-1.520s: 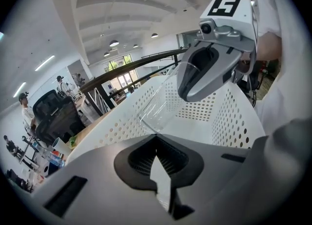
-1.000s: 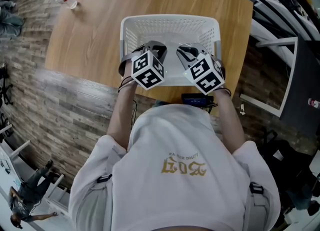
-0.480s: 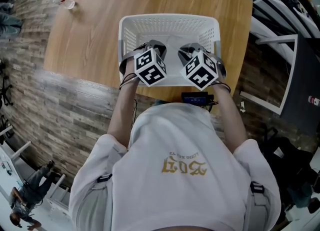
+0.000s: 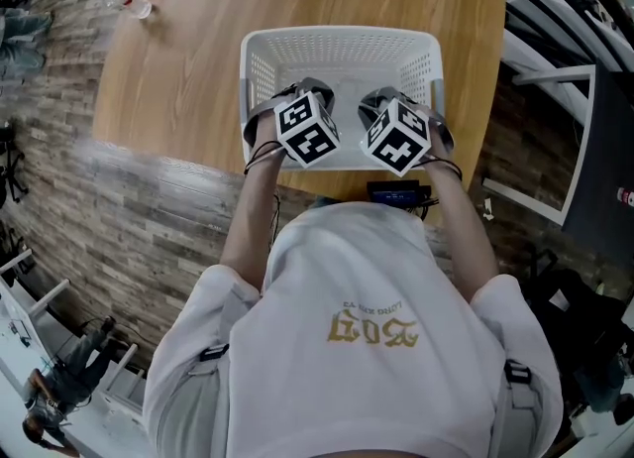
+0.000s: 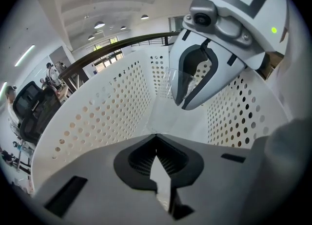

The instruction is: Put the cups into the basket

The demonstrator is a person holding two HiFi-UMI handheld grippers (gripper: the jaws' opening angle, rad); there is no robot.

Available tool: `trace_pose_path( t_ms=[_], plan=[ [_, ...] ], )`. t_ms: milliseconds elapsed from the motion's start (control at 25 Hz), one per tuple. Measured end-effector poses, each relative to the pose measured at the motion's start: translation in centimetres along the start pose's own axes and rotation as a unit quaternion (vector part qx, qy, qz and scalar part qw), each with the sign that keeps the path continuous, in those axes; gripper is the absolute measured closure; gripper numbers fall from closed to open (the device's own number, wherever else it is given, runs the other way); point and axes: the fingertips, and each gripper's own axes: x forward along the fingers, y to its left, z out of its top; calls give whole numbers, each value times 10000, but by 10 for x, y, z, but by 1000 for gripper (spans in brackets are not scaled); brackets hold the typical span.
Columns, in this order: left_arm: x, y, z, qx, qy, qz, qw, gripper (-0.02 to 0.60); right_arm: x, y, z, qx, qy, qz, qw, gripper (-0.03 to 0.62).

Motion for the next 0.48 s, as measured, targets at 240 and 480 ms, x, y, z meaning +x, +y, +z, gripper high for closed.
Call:
trace_pose_path(
  t_ms=[240, 480],
  plan=[
    [1, 3, -5, 76, 141, 22, 9999, 574, 2, 1, 1, -110, 155, 41, 9998, 560],
    [5, -2, -8, 198, 306, -30, 9993, 574, 9, 2, -7, -278, 408, 73, 9988, 560]
  ],
)
